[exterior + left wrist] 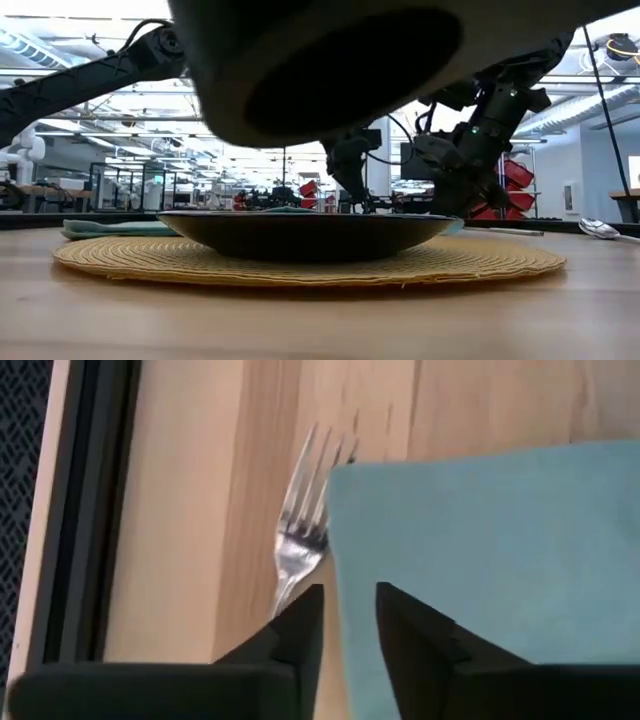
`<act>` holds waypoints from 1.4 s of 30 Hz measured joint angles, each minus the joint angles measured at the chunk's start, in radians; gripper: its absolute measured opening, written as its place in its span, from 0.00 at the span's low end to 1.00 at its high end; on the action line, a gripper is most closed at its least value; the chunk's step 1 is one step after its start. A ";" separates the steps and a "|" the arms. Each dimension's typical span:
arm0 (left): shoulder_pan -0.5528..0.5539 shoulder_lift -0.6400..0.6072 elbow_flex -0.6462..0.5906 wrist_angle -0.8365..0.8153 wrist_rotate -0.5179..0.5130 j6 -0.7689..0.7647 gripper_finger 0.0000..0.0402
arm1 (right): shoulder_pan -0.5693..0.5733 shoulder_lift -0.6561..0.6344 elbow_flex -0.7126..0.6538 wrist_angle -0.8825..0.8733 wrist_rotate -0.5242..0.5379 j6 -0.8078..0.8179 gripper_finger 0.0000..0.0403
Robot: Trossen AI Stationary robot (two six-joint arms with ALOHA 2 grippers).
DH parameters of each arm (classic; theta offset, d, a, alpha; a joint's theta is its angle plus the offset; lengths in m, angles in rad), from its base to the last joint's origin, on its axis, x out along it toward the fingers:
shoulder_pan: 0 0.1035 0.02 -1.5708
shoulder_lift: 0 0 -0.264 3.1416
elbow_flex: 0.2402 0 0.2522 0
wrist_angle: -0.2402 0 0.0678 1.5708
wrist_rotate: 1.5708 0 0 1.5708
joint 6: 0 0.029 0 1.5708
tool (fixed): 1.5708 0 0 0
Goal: Set table place
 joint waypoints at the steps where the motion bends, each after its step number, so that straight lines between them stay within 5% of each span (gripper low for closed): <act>1: -0.002 0.000 0.000 0.001 0.000 0.000 0.23 | 0.000 0.000 0.000 0.006 0.000 0.000 0.00; 16: -0.007 0.014 0.000 -0.141 -0.008 0.009 0.28 | 0.036 -0.026 0.096 0.027 0.053 -0.136 0.00; 27: 0.005 -0.073 -0.003 -0.342 -0.121 0.031 0.28 | 0.000 -0.084 0.303 -0.251 0.059 -0.326 0.00; 32: 0.050 -0.223 0.000 -0.363 0.037 0.064 0.28 | -0.028 -0.086 0.418 -0.481 0.047 -0.443 0.00; 37: 0.130 -0.327 0.000 -0.339 0.462 0.060 0.28 | -0.014 -0.086 0.464 -0.604 0.026 -0.428 0.00; 42: 0.148 -0.330 -0.003 -0.337 0.441 -0.146 0.28 | 0.029 -0.086 0.464 -0.603 -0.008 -0.347 0.00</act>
